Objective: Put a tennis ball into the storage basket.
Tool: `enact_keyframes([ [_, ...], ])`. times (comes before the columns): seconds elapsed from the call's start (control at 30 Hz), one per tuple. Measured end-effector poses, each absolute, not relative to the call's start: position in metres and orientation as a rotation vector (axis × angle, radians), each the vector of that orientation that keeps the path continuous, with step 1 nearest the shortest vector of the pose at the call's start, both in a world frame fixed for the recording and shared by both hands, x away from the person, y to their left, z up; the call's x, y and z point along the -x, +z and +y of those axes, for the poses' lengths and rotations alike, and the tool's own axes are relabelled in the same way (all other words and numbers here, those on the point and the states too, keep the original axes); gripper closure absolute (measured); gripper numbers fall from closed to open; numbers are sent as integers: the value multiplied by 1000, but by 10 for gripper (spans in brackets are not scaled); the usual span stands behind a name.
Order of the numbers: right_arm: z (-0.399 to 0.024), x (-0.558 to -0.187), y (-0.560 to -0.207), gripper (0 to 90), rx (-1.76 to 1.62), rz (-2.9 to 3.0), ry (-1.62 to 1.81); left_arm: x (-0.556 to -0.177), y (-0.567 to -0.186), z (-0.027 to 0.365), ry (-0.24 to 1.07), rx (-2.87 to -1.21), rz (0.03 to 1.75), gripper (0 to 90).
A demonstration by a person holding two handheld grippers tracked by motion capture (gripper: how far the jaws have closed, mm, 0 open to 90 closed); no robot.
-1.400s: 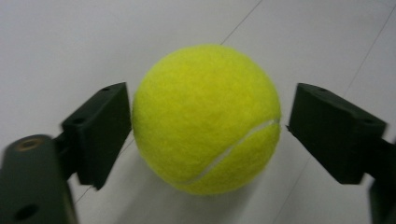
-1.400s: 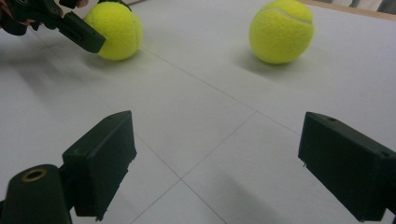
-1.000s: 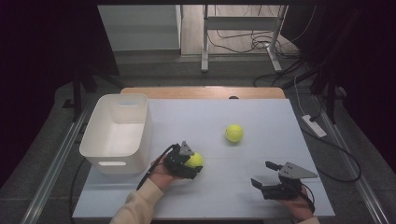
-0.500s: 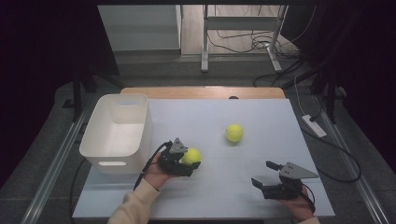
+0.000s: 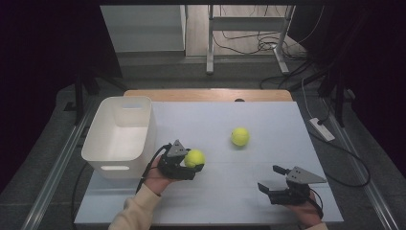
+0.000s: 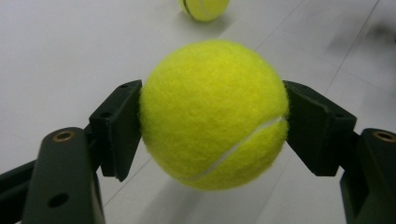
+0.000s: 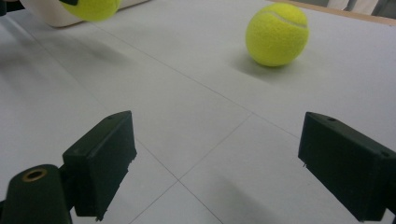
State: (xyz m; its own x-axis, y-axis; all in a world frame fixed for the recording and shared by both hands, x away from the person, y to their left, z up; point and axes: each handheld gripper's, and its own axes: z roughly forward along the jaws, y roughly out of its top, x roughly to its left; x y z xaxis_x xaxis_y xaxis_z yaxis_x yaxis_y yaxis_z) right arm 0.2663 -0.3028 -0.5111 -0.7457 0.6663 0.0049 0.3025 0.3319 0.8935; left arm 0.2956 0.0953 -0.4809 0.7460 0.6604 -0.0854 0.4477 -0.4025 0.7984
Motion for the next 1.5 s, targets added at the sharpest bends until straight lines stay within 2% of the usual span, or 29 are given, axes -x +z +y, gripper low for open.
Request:
enact_keyframes([
  [0.37, -303, -266, -511, 112, -856, 2240, 1381, -284, -460, 100, 371, -1999, 790, 264],
  [0.5, -303, -266, -511, 112, -856, 2239, 1380, -282, -456, 105, 300, -1937, 781, 264],
  [1.07, -303, -266, -511, 113, -853, 2238, 1376, -271, -437, 113, 390, -1874, 755, 264],
  [1.23, -303, -266, -511, 113, -853, 2236, 1374, -268, -432, 117, 336, -1827, 734, 264],
  [1.5, -303, -266, -511, 113, -853, 2234, 1374, -259, -420, 119, 401, -1810, 710, 264],
])
